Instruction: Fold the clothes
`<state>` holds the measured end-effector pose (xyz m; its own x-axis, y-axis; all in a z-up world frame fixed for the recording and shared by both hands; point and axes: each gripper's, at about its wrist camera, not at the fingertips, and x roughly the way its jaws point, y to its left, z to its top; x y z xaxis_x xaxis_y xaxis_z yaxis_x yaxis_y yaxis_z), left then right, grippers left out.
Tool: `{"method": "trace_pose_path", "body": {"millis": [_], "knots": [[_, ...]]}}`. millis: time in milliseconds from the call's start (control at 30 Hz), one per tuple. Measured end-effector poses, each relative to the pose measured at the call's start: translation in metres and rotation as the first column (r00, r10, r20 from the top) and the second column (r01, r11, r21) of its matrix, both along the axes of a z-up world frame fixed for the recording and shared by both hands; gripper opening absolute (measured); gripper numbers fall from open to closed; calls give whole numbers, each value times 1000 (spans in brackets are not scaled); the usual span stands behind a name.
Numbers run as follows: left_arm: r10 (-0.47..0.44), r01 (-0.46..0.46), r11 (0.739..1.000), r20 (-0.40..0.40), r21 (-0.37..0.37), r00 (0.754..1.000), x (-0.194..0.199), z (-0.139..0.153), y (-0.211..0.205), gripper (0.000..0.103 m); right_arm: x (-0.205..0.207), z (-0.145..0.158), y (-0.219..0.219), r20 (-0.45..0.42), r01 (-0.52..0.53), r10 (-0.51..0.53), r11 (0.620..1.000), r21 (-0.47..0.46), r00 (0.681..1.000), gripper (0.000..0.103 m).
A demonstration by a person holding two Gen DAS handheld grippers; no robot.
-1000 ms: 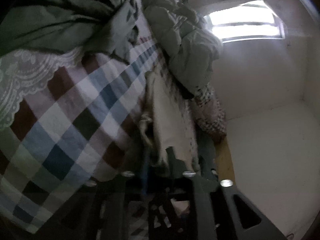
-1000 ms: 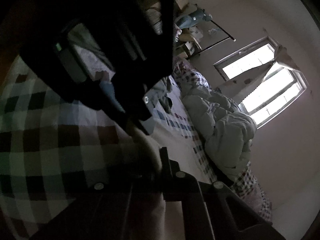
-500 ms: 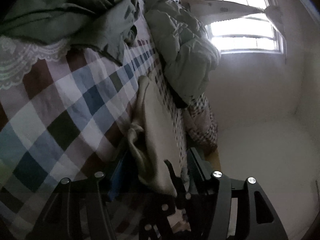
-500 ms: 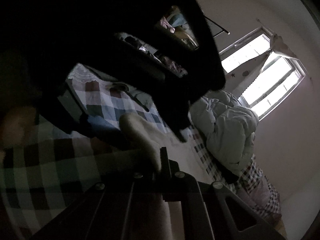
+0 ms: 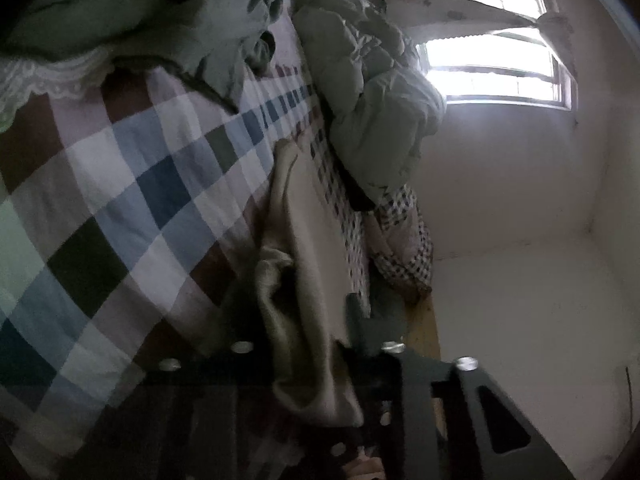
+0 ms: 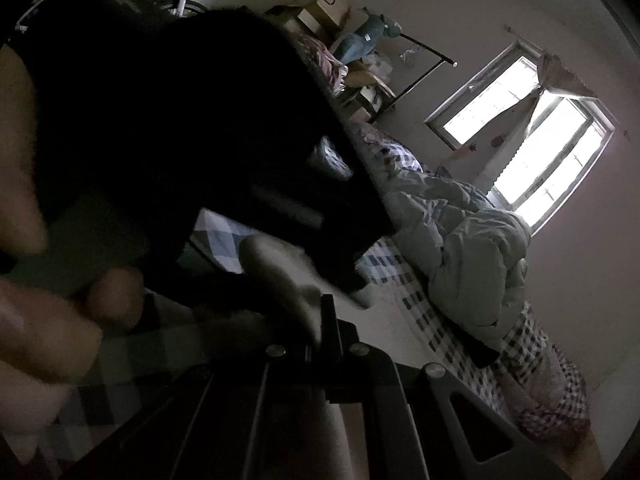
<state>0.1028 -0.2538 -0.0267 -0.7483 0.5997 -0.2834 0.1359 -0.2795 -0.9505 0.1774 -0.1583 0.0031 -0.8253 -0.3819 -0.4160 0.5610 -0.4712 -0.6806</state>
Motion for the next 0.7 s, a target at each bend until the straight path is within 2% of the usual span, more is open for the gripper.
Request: {"method": "trace_pose_path", "body": {"millis": [167,267,300,333,533,700], "knots": [[7,-7,1000,-2,-15,1000,-1,4,-1,4,12,-10,3,-31,-2,3,1000,21,1000,5],[10,-10,1000,-10,-13,1000,-1,5,-3,3,18,-14,13,-83,24,-21,999,32,996,30],[11,-11,1000,-12,-12,1000,-1,6,-4,3,19,-16,17,-103,38,-34,999,34,994,47],[12,-12,1000,-14,-12,1000,-1,6,-5,3,20,-17,20,-123,51,-46,998,36,991,54],[17,-17,1000,-26,-9,1000,-1,10,-9,3,18,-38,62,-170,197,-176,974,114,970,55],[27,-27,1000,-32,-1,999,-3,12,-11,3,7,-47,126,-160,334,-311,931,147,937,55]]}}
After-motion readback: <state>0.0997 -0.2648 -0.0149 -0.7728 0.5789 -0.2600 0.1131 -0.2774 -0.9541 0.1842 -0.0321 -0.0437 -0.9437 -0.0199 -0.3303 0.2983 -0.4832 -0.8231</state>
